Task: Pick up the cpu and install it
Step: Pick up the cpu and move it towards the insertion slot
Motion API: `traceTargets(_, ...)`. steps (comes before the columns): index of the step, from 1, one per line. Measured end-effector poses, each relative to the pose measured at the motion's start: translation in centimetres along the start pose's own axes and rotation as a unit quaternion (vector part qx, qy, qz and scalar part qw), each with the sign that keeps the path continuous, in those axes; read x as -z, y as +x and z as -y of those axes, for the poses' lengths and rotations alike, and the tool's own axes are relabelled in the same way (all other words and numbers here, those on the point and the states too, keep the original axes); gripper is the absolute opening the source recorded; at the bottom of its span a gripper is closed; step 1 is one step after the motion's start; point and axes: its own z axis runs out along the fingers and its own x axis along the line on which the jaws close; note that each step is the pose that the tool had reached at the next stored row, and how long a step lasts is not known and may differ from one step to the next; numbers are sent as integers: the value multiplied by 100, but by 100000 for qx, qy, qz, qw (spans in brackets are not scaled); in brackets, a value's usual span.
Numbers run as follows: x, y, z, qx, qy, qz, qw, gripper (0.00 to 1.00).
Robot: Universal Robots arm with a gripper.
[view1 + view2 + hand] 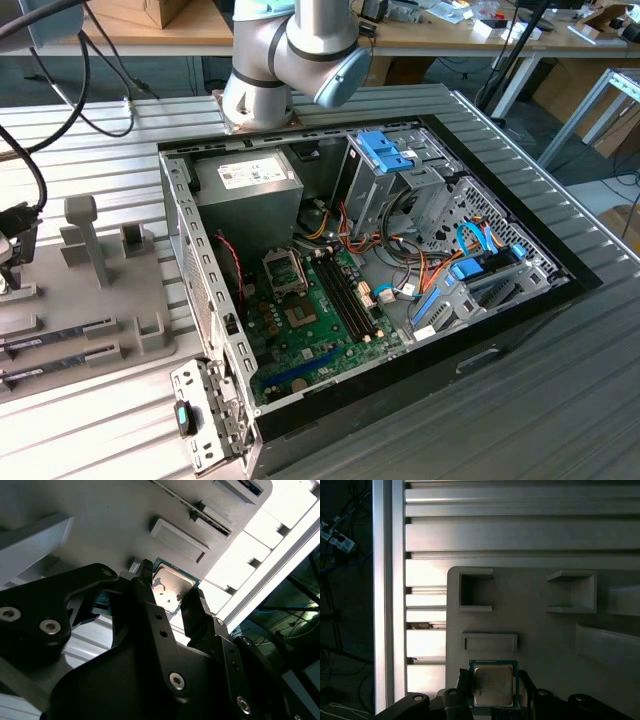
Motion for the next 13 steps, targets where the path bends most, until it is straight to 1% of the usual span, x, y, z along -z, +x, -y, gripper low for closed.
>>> traceTargets(10, 57, -1, 0, 0, -1, 5, 100000, 47)
traceTargets(13, 94, -1, 0, -3, -3, 6, 100000, 47)
